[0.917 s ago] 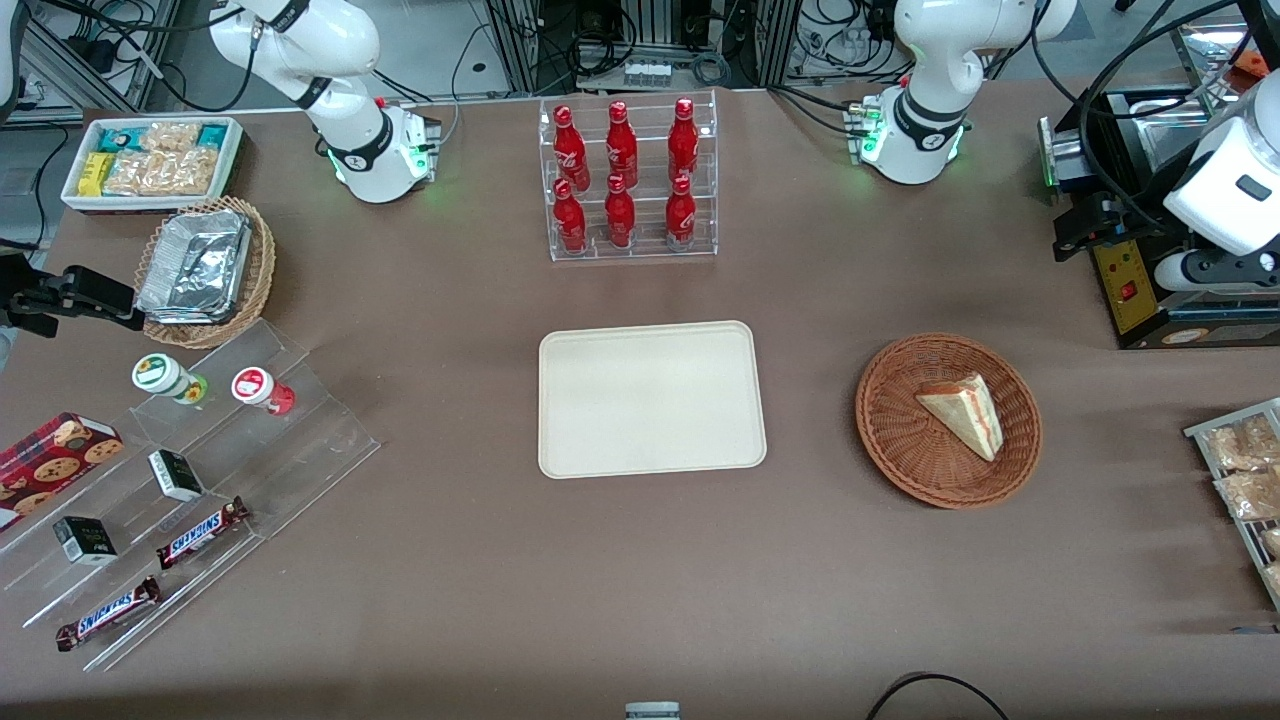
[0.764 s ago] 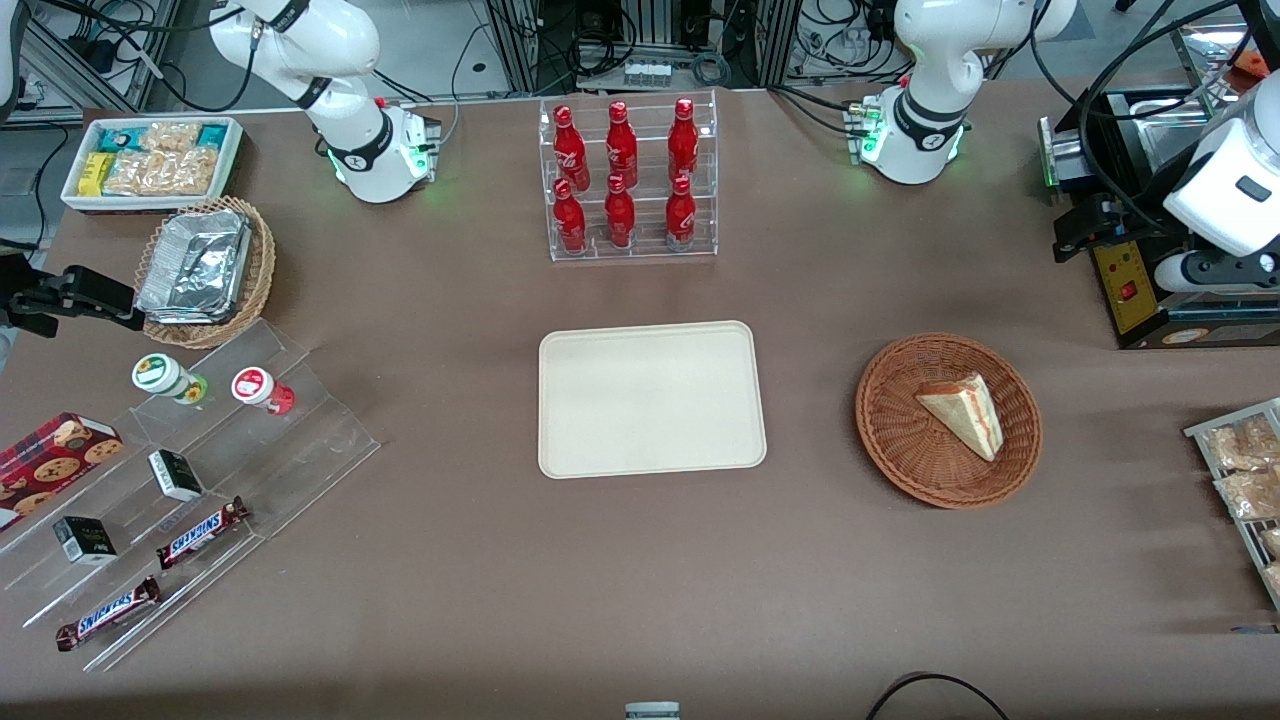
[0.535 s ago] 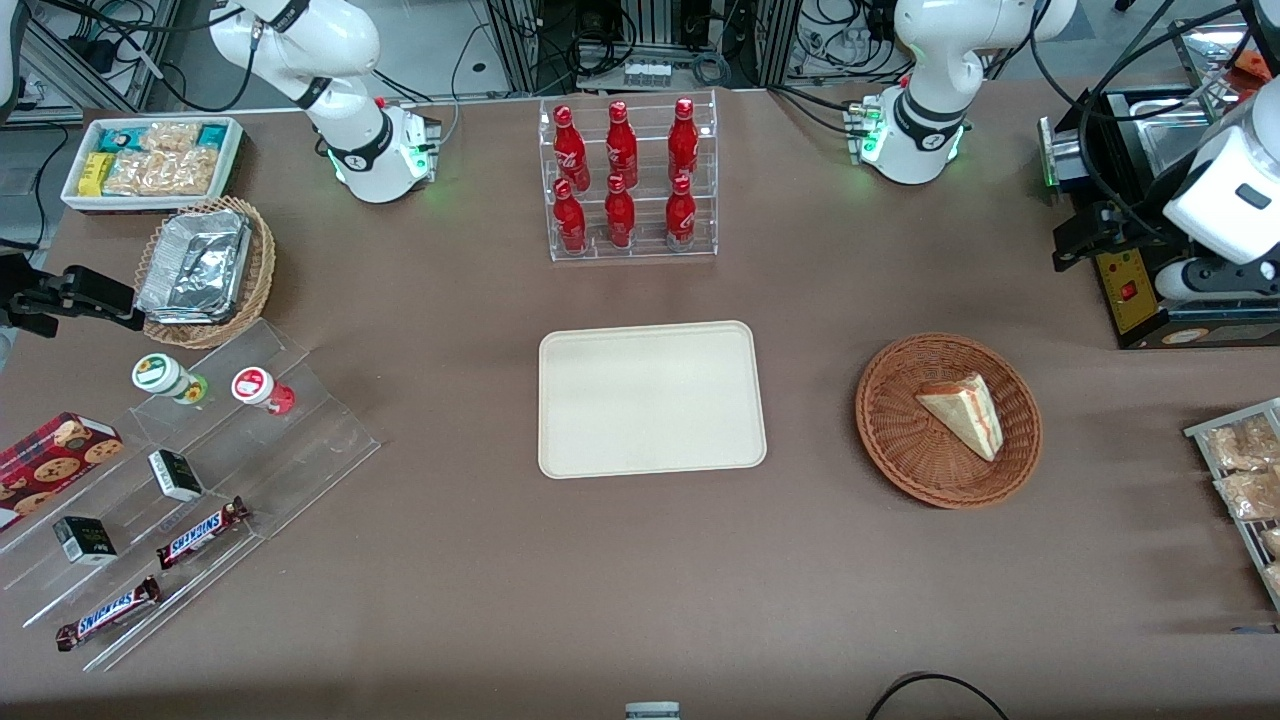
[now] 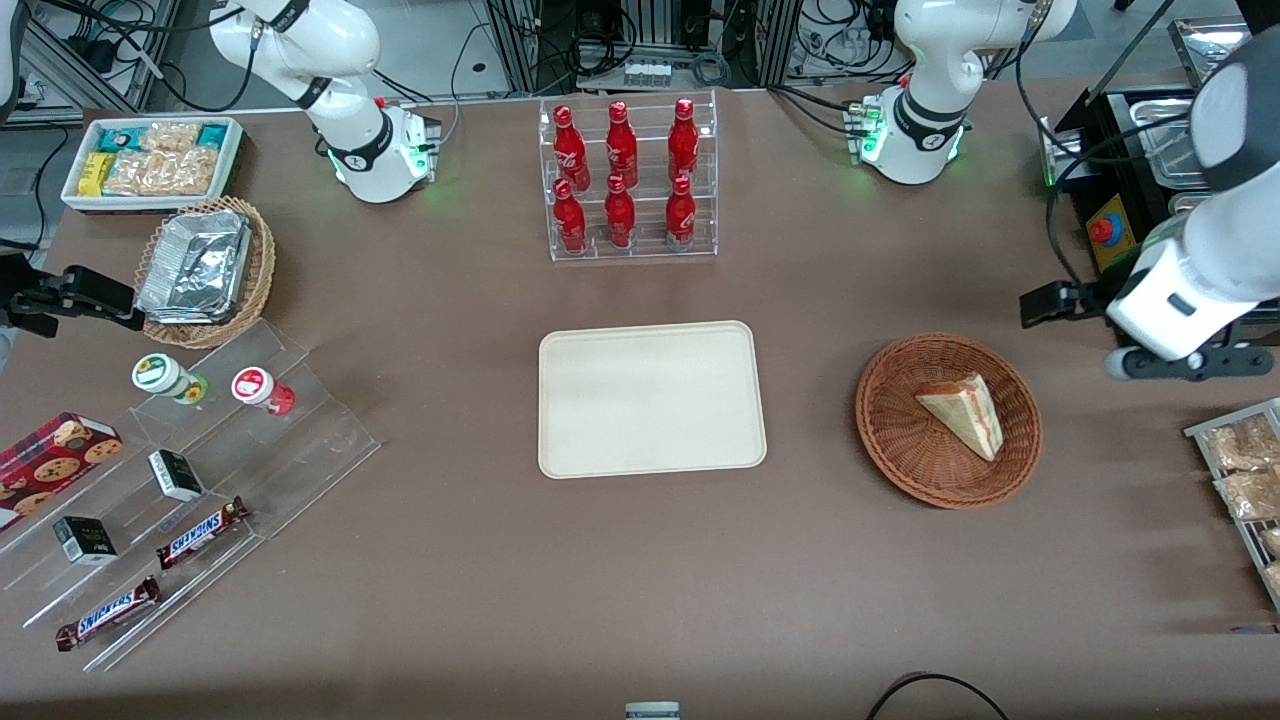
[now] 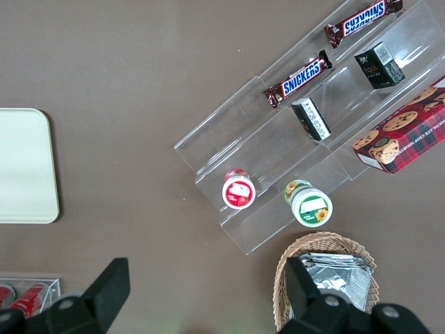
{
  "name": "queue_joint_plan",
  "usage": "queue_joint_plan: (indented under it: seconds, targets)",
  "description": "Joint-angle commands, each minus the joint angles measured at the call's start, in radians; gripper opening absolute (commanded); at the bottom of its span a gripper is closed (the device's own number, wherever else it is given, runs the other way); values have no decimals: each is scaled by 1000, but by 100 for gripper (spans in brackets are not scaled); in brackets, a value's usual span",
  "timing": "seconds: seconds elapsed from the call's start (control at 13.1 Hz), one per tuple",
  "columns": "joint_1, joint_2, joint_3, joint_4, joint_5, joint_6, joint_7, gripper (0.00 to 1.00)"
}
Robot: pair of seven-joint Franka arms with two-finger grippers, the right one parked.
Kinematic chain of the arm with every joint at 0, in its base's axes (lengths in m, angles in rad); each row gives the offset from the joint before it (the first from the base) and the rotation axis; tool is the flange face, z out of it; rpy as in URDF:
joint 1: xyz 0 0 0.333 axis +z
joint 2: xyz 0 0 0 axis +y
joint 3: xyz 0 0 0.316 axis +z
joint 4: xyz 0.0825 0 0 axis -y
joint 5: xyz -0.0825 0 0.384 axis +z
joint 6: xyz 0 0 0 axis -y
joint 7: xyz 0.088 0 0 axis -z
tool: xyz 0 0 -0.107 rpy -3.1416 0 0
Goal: Place sandwich from basket to tray
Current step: 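Move the left gripper over the wrapped sandwich in the wicker basket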
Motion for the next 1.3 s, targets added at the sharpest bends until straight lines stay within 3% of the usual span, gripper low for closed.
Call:
queue_joint_plan:
  seconds: [0.0,0.53,1.22]
  targets:
    - [6,-3,-7,-73,9,79,5,100]
    - [1,107,-7,-176,14,320,-7,100]
    - [9,131,-6,-255,16,439,-396,100]
